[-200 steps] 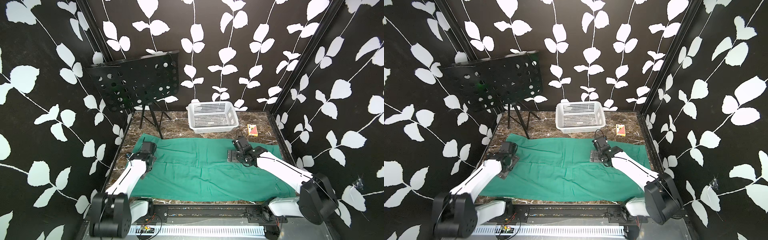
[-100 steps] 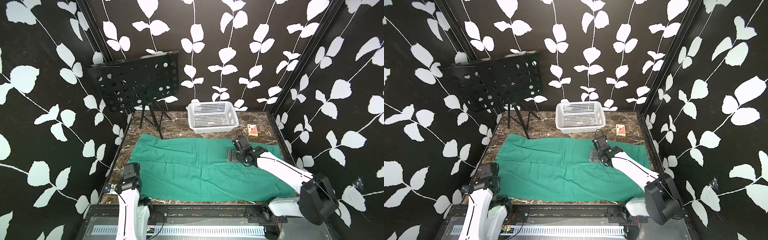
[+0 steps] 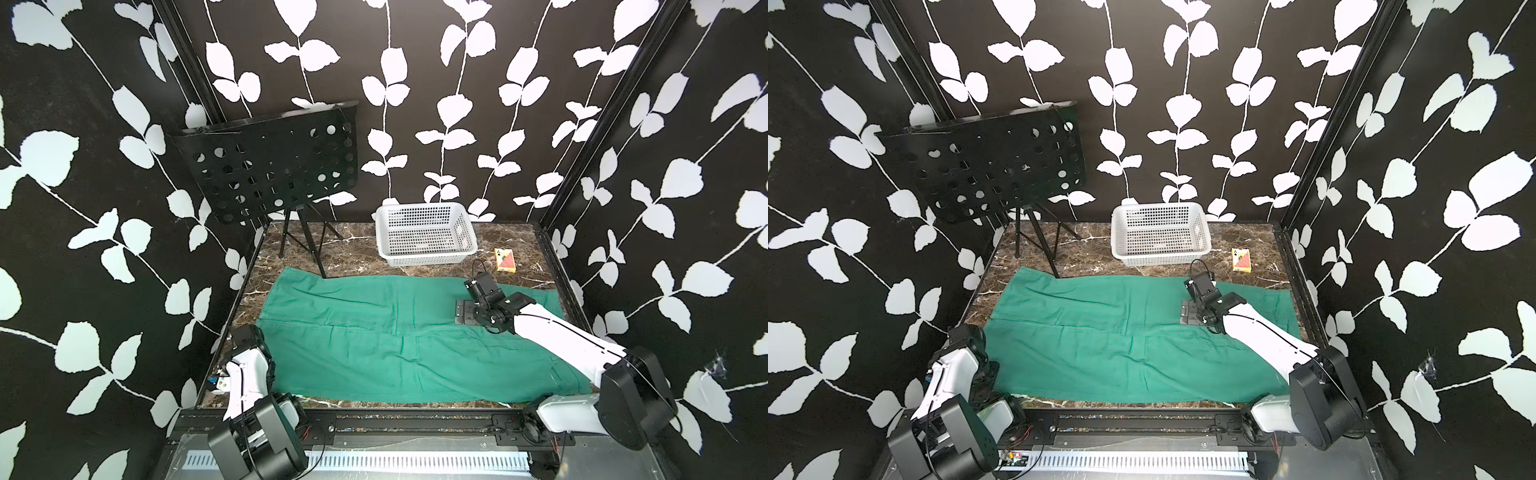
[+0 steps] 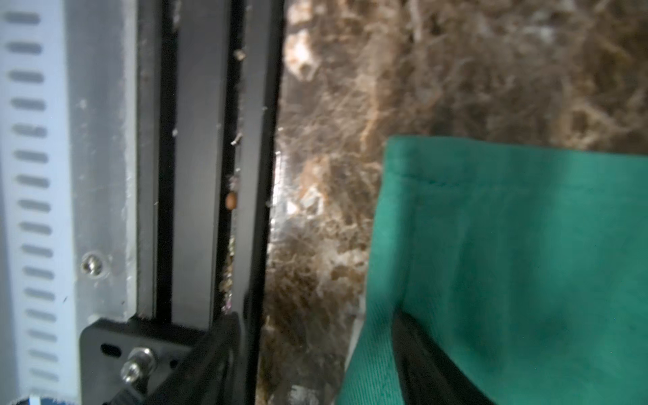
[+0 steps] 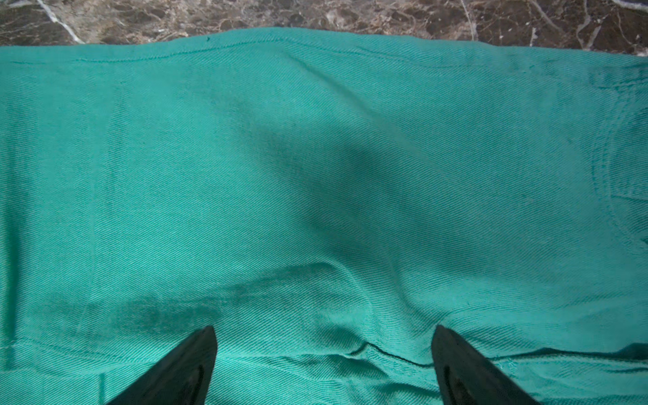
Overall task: Roll up the long pants
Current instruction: Fold the long pant at the center of the board.
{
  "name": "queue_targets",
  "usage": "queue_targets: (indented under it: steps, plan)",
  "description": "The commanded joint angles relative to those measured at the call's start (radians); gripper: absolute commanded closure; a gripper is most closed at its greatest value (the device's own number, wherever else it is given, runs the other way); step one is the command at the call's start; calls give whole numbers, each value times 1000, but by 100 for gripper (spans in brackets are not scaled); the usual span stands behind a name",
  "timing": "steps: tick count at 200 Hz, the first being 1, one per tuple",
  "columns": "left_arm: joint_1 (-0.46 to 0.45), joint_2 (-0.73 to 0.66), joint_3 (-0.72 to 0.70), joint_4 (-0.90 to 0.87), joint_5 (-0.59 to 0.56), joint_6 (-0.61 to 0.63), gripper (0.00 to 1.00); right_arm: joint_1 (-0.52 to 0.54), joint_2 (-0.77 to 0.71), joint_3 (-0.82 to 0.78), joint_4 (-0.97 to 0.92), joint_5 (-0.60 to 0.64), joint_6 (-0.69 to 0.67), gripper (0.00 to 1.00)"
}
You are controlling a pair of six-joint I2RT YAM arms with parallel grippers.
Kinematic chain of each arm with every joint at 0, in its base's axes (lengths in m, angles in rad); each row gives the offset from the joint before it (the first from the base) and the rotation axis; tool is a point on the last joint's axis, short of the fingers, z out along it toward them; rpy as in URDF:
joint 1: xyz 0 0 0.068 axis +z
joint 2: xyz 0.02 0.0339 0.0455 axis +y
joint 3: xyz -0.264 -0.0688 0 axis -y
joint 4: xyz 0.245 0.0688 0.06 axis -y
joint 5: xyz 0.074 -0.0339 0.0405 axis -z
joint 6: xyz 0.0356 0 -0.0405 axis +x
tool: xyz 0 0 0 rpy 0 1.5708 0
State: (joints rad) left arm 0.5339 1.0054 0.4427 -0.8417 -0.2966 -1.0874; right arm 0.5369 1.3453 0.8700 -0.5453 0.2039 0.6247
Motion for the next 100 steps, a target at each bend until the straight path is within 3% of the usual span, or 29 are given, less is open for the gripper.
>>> queue_targets:
  steps: [1,50,100]
  plan:
    - [5,-48,18,-17,11,65,33,6,-9,20,-18,25,13,2]
    - [5,-111,69,-82,-14,79,33,7,10,37,-21,20,12,2]
    - [5,-46,-28,92,53,57,40,2,-4,31,-34,31,18,2]
